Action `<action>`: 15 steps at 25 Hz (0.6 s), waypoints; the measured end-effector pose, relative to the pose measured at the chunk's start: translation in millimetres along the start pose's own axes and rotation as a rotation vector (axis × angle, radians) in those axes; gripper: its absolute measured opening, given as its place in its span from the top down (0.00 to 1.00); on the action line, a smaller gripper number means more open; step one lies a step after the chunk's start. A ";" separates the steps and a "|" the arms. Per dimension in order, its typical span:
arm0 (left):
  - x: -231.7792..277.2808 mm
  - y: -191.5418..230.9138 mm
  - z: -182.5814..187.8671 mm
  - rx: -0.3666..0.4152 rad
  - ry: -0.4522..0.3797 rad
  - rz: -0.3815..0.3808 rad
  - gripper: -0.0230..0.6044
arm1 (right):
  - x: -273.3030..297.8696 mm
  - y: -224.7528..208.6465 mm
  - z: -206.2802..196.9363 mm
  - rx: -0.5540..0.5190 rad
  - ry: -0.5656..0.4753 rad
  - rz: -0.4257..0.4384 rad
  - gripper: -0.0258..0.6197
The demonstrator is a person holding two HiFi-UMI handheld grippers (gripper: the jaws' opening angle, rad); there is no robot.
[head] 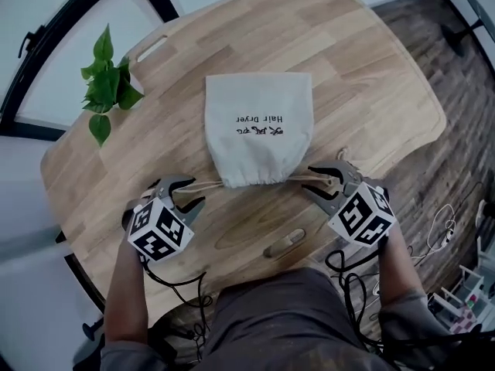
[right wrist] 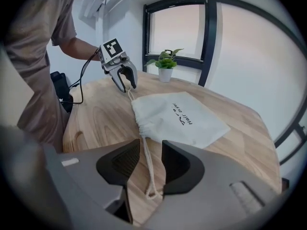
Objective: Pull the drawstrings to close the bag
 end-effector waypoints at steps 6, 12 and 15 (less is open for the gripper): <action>20.1 1.1 4.0 0.003 -0.005 -0.030 0.68 | 20.9 11.9 2.8 -0.019 0.028 0.043 0.70; 35.1 2.6 -0.2 -0.001 -0.013 -0.074 0.69 | 44.9 12.5 -8.5 -0.053 0.090 0.057 0.74; 37.5 4.8 2.1 -0.007 -0.039 -0.089 0.69 | 49.6 11.7 -8.4 -0.027 0.088 0.080 0.74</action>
Point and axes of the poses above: the fingertips, and each gripper's own axes: x forward along the fingers, y to its left, z out of its top, the point moved 2 cm from there along -x, backward along the fingers, and after that the axes turned 12 degrees about x, right-handed, at the moved point
